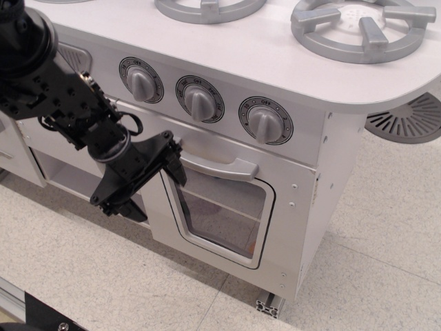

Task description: Open oven

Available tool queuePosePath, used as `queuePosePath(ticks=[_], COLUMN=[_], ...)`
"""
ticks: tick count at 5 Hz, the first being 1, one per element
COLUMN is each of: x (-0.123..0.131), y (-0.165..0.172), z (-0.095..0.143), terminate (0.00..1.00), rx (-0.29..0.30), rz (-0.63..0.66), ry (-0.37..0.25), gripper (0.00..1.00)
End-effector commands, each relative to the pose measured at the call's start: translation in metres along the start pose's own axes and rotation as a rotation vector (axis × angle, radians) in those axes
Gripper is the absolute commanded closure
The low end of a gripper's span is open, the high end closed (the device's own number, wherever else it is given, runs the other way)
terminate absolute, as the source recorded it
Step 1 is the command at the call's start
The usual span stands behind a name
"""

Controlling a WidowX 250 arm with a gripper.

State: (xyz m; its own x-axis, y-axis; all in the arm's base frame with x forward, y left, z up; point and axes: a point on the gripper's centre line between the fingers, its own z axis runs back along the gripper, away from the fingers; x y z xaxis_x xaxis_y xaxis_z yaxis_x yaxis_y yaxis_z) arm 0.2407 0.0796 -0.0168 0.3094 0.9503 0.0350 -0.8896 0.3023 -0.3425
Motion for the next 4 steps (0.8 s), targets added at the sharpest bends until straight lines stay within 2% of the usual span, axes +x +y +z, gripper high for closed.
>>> queuePosePath(ticks=[1,2,3,4], x=[0.008,0.008,0.005,0.005], y=[-0.017,-0.023,-0.028,-0.032], z=[0.004,0.003,-0.007,-0.019], terminate=[0.0,0.0,0.0,0.0], rx=[-0.144,-0.197,-0.213,-0.203], rz=[0.071,0.105,0.125,0.125], ry=[-0.02,-0.012,-0.003,-0.021], gripper=[0.0,0.0,0.0,0.0])
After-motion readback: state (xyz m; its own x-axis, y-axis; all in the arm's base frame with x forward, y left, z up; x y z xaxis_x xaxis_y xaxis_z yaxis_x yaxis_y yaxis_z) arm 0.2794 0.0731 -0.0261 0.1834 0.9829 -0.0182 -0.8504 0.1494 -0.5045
